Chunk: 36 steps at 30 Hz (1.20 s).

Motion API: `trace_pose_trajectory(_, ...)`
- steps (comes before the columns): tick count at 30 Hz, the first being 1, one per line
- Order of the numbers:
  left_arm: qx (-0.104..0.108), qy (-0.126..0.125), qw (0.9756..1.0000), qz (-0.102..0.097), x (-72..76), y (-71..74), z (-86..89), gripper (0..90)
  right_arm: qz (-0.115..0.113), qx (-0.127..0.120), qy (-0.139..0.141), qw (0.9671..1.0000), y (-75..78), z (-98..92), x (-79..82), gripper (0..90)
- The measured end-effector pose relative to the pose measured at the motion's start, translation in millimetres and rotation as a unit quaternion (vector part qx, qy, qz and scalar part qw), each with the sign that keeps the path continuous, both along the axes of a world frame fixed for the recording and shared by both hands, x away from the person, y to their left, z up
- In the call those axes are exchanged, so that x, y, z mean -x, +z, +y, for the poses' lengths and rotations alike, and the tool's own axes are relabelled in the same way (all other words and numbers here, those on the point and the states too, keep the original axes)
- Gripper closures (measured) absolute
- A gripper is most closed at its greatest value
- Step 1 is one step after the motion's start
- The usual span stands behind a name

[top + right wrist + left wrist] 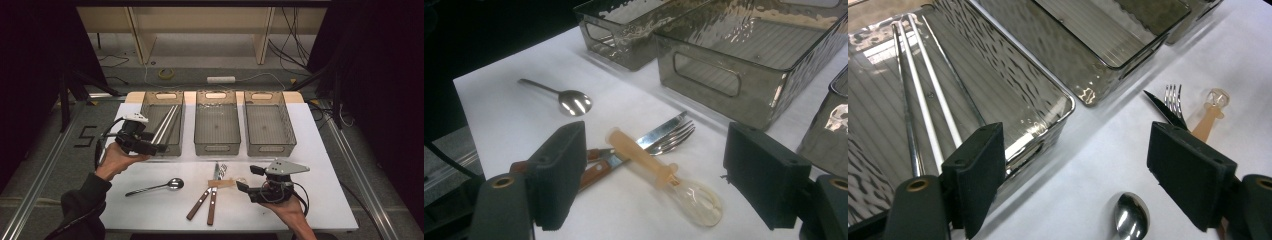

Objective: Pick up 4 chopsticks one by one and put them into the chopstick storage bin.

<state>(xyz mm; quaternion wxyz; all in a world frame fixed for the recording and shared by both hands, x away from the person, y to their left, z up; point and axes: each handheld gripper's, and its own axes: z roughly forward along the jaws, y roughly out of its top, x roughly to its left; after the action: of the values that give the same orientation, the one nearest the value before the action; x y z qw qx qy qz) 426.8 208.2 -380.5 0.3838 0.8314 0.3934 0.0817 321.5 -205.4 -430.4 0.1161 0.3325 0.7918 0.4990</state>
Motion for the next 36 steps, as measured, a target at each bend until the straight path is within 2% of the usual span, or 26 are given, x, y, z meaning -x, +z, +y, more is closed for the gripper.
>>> trace_pose_trajectory(13, -0.029, -0.025, 0.9992, 0.008, 12.7, -10.2, -8.4, 22.3, 0.000, -0.001, 0.001, 1.0000, 0.0, 0.5, 0.0, 26.4)
trace_pose_trajectory(19, -0.030, -0.032, 0.9990, 0.011, 17.1, -13.0, -9.8, 22.1, 0.000, 0.000, 0.001, 1.0000, -0.1, 0.6, 0.0, 26.3)
trace_pose_trajectory(28, -0.058, -0.044, 0.9972, 0.016, 23.1, -16.4, -13.8, 22.0, 0.000, 0.000, 0.002, 1.0000, -0.1, 0.8, -0.1, 26.4)
trace_pose_trajectory(36, -0.071, -0.054, 0.9959, 0.018, 29.2, -18.4, -18.7, 22.0, 0.001, 0.000, 0.002, 1.0000, -0.2, 0.9, 0.1, 26.3)
